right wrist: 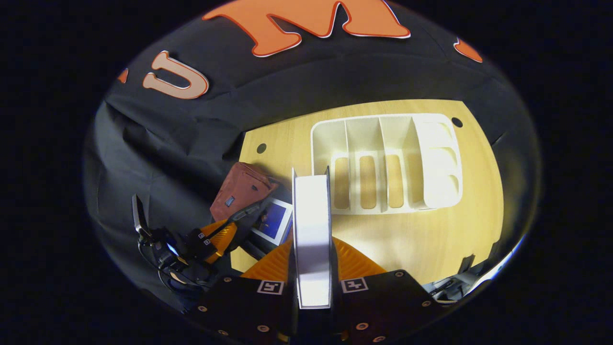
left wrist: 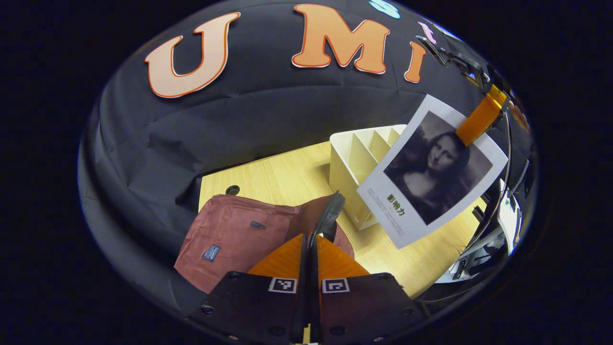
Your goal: Open the schoolbag, grab two books from the bookshelf and put them into the schoolbag.
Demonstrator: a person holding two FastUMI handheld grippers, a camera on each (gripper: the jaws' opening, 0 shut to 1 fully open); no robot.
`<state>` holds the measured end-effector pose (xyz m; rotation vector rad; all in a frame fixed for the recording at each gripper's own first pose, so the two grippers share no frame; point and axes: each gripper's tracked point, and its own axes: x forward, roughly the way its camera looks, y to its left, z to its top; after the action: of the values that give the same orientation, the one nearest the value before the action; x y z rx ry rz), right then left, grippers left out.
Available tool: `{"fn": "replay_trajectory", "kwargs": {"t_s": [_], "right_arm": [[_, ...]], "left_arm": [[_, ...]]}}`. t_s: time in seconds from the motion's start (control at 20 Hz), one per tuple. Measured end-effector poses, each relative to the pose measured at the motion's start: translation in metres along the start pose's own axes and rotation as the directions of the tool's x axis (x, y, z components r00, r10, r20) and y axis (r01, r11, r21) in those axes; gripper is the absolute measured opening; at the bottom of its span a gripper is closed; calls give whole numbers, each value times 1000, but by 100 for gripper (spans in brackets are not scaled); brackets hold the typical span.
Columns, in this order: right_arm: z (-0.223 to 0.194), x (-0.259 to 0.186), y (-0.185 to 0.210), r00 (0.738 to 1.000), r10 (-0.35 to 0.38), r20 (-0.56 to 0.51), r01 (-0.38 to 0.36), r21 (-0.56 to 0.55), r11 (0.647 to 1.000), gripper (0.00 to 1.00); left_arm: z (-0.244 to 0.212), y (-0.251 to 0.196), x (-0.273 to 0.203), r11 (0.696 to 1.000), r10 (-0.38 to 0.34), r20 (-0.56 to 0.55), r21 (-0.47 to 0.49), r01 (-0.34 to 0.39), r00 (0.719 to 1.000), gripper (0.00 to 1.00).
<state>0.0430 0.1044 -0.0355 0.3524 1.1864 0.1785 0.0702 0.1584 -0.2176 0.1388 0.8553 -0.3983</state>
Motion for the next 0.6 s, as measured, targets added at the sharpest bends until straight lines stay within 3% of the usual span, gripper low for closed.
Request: {"fn": "replay_trajectory", "kwargs": {"t_s": [0.35,0.6], "right_arm": [[-11,1,0,997,68,48,-72,87,994,28],[-25,1,23,983,178,47,-183,127,975,27]], "left_arm": [[0,1,-3,1000,7,-15,19,-7,1000,5],[1,3,-6,1000,16,-14,14,-16,1000,5]]}}
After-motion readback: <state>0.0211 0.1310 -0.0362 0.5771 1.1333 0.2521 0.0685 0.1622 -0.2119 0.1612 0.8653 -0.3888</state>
